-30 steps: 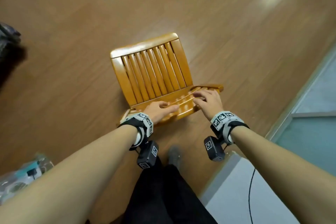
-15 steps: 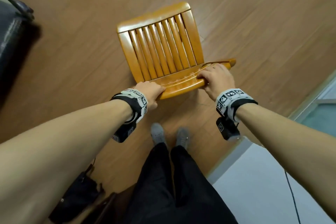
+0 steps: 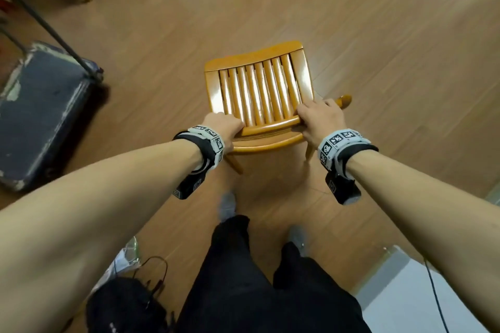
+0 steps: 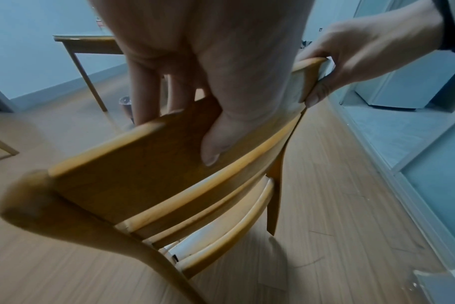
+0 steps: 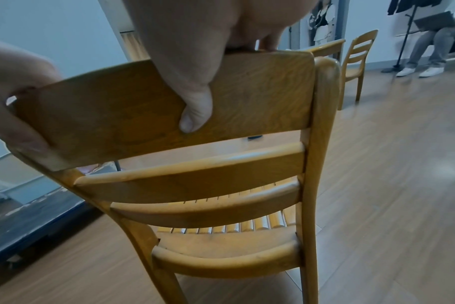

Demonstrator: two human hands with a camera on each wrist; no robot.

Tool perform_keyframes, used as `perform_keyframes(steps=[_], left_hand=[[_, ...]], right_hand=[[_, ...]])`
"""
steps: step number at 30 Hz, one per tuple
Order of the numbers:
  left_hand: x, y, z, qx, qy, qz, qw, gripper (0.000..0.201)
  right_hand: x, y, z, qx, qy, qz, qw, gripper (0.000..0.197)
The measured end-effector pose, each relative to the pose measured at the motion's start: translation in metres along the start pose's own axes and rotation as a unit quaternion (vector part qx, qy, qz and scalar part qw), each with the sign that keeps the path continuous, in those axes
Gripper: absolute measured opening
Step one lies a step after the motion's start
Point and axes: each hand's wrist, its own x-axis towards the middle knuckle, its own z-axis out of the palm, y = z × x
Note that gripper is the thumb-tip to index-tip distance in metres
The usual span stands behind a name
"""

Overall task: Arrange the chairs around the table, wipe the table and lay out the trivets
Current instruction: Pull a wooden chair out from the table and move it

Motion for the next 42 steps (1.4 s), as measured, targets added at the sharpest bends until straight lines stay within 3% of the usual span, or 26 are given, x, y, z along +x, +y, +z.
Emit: perform_keyframes(steps=[7, 13, 19, 22, 26, 30, 42], left_hand=[[0.054, -0.085, -0.031, -0.009, 0.026, 0.031, 0.999, 0.017], [0.113, -0.195, -0.073, 0.001, 0.048, 0.108, 0.993, 0.019], [0.18, -0.302, -0.114, 0.037, 0.065, 0.125, 0.989, 0.017], [0.218, -0.349, -0.145, 0.033, 0.077, 0.114, 0.99, 0.017], [0.278, -0.4, -0.199, 0.056, 0.113, 0.118, 0.985, 0.016], [0.342, -0.437, -0.268, 0.087, 0.12, 0.139, 0.979, 0.019], [0.535, -0.462, -0.404, 0.106, 0.115, 0.197, 0.968, 0.023]], right_hand=[[0.076, -0.016, -0.01, -0.009, -0.02, 0.058, 0.998, 0.023], [0.16, -0.051, -0.04, 0.004, -0.008, 0.135, 0.991, 0.023], [0.257, -0.088, -0.065, 0.046, -0.005, 0.178, 0.983, 0.033], [0.311, -0.091, -0.085, 0.074, 0.004, 0.182, 0.981, 0.048], [0.381, -0.079, -0.114, 0.098, 0.025, 0.188, 0.977, 0.031], [0.454, -0.057, -0.142, 0.146, 0.055, 0.246, 0.957, 0.016], [0.617, 0.076, -0.18, 0.205, 0.024, 0.357, 0.911, 0.013]])
